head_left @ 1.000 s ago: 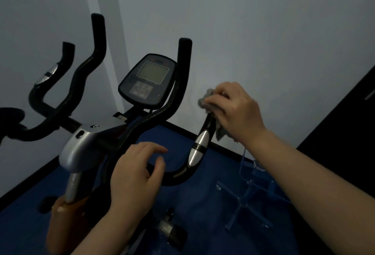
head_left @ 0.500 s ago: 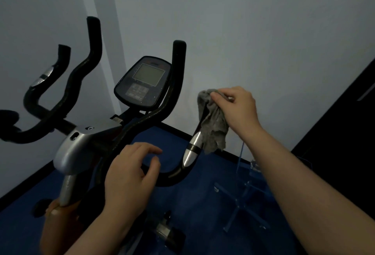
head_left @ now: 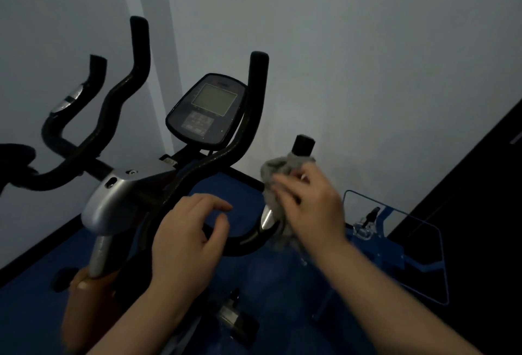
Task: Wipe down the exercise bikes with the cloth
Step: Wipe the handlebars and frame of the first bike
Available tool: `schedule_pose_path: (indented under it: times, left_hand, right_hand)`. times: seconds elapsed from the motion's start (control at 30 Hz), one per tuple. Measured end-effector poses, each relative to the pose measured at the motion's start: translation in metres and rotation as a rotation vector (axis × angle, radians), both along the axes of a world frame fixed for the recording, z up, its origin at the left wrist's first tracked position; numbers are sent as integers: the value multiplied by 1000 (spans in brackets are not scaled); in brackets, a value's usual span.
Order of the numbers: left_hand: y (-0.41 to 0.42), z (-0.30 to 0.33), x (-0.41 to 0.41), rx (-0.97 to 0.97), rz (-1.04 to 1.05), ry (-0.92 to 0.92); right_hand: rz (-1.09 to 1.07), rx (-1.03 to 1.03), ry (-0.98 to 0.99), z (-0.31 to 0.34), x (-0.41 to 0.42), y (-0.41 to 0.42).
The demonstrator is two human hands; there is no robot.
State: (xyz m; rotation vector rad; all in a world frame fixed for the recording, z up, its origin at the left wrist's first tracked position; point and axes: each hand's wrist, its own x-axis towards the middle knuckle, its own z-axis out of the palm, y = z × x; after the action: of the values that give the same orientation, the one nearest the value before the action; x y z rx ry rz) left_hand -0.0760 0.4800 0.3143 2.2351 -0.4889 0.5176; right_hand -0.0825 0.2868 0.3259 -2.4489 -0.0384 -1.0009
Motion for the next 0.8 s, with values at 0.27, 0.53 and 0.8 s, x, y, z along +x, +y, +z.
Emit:
schedule_pose_path:
  times: [0.27,0.53,0.8]
  left_hand:
    - [4,-2,-5,-180,-15,-92]
    - [43,-25,-32,6,286,-203]
    - [45,-34,-35,-138,396,-158]
  right_hand:
    - [162,-223,241,3,-25,35]
    - [430,-491,363,8,-43,2]
    - [439,-405,368,-2,-29,54]
